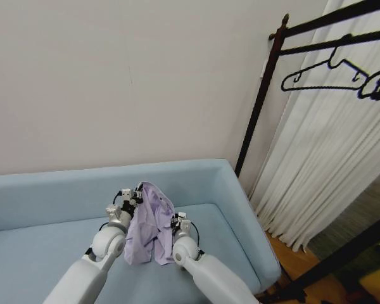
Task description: Pick up the clothes from the sofa and hang them on the clothes hanger.
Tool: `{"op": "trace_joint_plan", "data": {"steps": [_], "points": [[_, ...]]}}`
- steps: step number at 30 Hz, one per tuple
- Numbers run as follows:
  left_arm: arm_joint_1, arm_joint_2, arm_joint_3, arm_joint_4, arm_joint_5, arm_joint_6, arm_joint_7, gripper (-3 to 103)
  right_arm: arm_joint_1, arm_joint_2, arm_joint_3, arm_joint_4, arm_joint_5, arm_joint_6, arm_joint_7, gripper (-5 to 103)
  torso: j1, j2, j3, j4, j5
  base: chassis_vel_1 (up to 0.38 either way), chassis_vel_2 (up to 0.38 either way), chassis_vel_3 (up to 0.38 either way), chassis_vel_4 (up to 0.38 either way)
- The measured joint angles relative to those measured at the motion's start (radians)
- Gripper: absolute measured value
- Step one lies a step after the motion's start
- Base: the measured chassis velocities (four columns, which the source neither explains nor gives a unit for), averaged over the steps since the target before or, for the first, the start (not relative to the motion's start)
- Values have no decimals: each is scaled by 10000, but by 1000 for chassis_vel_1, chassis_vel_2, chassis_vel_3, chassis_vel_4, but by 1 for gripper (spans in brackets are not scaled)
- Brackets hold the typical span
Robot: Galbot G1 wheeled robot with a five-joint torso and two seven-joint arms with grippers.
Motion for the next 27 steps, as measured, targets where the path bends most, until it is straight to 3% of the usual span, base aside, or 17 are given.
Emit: {"op": "trace_joint_plan", "data": {"steps": [4,8,13,16,20,26,27], "points": [[77,149,-192,-166,-99,-152,11,0,307,-490,-100,587,19,0,10,46,0,1,0,0,1,0,0,0,0],[3,607,-584,-492,-435,-246,35,0,1253,-1557,-588,1590,343,-148,-92,46,0,0,0,-1,0,0,0,0,0],[-190,1156,-977,-964,-994,-249,-70,0,2324,-2149,-810,2304,877,-360,-280,44,0,0,1,0,0,0,0,0,0],[-337,1428,-1190,-1264,-1348,-225,-164,0,2935,-2325,-853,2669,1173,-476,-334,44,0,1,1,0,0,0,0,0,0],[-582,1843,-1625,-1820,-1937,103,-316,0,3897,-2612,-872,3289,1717,-725,-374,36,0,1,0,3,1,0,0,0,0],[-442,1905,-1689,-1959,-2001,175,-331,0,3758,-2908,-937,3731,2243,-970,-314,33,0,2,0,-1,-1,0,0,0,0],[-393,1890,-1680,-1965,-2002,175,-333,0,3566,-2930,-965,3838,2330,-1001,-279,38,0,1,1,-1,-1,0,0,0,0]]}}
